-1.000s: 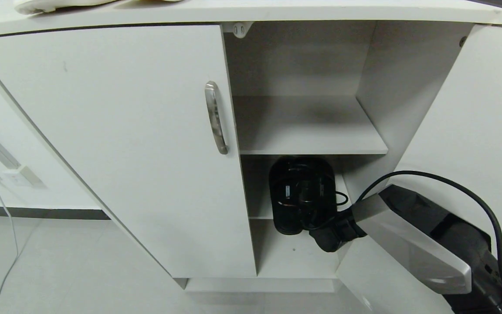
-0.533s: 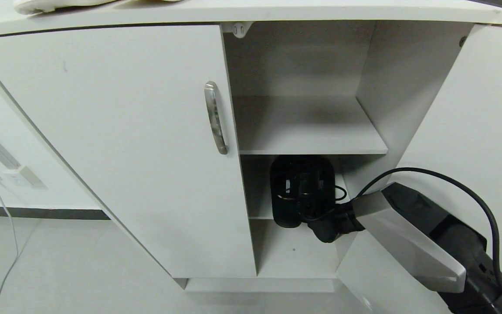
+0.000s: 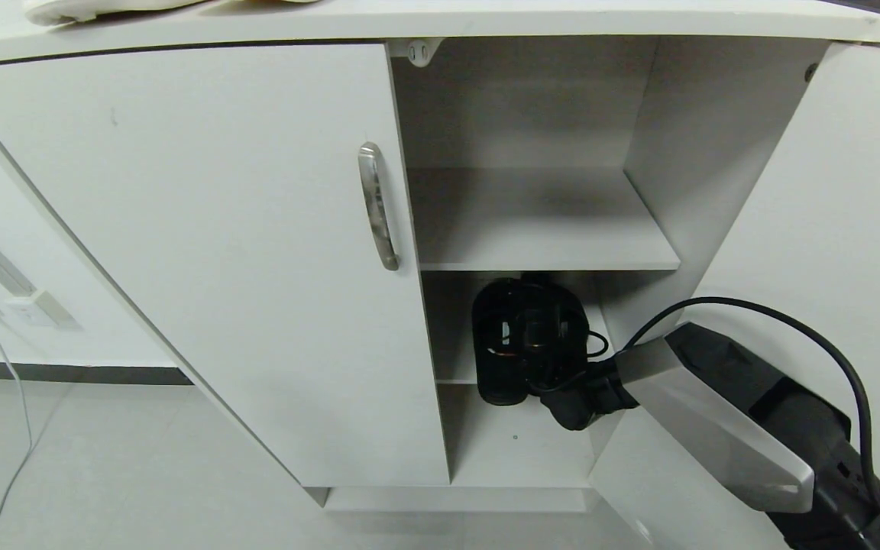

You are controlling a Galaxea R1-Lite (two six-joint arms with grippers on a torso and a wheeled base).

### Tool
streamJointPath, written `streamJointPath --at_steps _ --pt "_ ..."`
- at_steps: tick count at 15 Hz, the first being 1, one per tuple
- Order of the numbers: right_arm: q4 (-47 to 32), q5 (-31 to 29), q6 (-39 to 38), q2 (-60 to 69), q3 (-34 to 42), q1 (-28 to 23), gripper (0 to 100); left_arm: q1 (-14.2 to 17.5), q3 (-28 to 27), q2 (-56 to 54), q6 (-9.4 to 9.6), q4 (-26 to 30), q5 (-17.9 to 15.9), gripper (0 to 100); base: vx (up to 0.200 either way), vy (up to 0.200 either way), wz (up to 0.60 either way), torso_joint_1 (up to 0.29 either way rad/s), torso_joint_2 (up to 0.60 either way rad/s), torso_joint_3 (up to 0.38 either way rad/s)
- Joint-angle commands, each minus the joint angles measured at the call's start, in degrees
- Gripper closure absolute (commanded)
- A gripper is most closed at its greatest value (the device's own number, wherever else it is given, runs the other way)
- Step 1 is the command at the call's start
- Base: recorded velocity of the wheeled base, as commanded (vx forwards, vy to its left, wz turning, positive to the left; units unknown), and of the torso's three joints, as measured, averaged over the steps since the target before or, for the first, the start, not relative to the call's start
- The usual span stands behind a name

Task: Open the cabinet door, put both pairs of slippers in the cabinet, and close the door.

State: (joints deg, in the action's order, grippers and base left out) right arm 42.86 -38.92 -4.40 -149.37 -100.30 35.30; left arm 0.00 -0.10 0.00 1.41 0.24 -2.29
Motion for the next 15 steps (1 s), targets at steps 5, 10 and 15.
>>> streamJointPath --at_steps 5,10,15 --pt "6.01 -0.19 0.18 7.25 12.59 1.43 0 0.0 0.01 0.0 -0.01 0.02 -0.08 100 0.0 0.0 0.0 0.0 0.0 0.0" --pt "17.78 -0.71 -0.17 18.33 38.43 6.44 0 0.0 0.01 0.0 0.08 0.02 -0.08 100 0.0 0.0 0.0 0.0 0.0 0.0" --pt "27.1 -1.68 0.18 22.9 51.79 9.78 0 -0.09 0.01 0.09 -0.01 0.02 -0.08 100 0.0 0.0 0.0 0.0 0.0 0.0"
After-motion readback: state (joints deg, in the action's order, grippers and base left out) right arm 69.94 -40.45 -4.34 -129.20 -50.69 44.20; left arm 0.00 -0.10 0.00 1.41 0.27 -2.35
